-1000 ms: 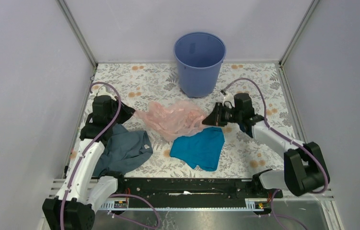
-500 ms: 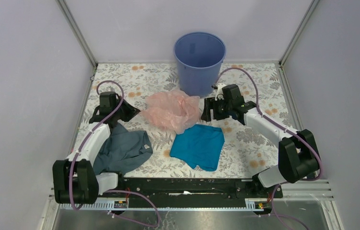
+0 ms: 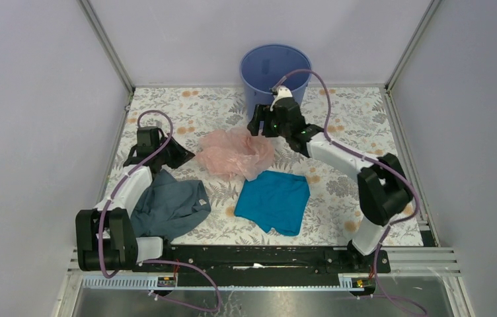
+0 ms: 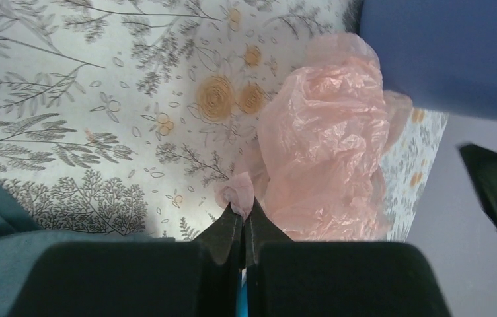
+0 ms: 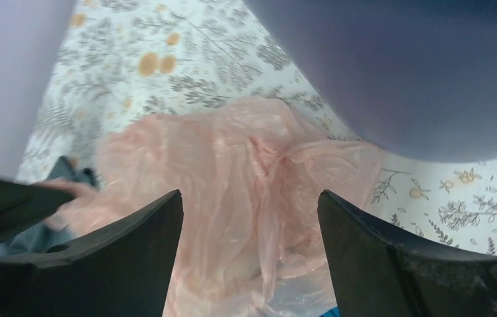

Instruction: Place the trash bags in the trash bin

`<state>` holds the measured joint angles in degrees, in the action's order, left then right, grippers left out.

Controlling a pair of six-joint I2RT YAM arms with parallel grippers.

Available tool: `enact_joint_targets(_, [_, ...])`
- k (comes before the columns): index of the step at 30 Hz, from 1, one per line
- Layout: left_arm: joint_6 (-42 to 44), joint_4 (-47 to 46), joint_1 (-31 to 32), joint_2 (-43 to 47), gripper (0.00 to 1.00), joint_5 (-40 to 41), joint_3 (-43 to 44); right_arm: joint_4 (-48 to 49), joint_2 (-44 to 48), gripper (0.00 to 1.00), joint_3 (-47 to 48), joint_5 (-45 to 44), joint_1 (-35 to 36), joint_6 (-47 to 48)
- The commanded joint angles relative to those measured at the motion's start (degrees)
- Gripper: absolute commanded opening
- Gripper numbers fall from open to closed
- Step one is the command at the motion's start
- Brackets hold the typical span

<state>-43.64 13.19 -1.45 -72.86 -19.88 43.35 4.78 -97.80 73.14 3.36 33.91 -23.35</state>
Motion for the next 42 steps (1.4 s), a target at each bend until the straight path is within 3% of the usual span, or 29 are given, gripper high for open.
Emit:
enact_joint_targets(1, [5.88, -3.27, -0.19, 3.07, 0.0, -8.52, 0.84, 2.66, -5.67, 0.81, 2.26, -13.29, 3.74, -5.84])
enact_joint_targets(10, [7.72, -13.0, 1.16, 10.54, 0.0, -20.72, -3.93, 5.3, -9.24, 0.81, -3.25, -32.61, 11.09, -9.65])
enact_joint_targets(13, [7.29, -16.41, 1.22, 13.15, 0.0, -24.91, -3.97, 9.01, -5.74, 0.82, -7.13, -32.3, 11.66, -7.07])
enact_joint_targets(17, [8.5, -19.06, 1.25, 17.67, 0.0, -28.07, -3.76, 3.14, -0.68, 0.84, -5.24, -31.39, 11.61, 2.49])
enact_joint_targets(26, [11.43, -24.16, 3.84, 23.64, 0.0, -35.81, 0.77, 6.55, 19.3, 0.88, -18.14, -12.03, 10.41, 18.49])
enact_joint_targets(32, [13.57, -25.72, 5.97, 25.58, 0.0, -38.46, 3.41, 12.53, 29.25, 0.88, -25.48, -7.91, 8.67, 25.09])
enact_joint_targets(34, [13.12, -25.93, 6.28, 24.77, 0.0, -35.89, 3.73, 14.56, 29.66, 0.88, -27.67, -3.12, 7.27, 27.76])
enact_joint_targets(38, [10.52, -23.95, 6.29, 21.91, 0.0, -29.17, 3.84, 22.65, 28.15, 0.84, -33.82, 14.62, 4.27, 36.63])
enact_joint_targets(42, [4.85, -19.56, 6.24, 19.87, 0.0, -19.2, 2.72, 33.36, 25.99, 0.77, -39.41, 22.31, 4.15, 41.57])
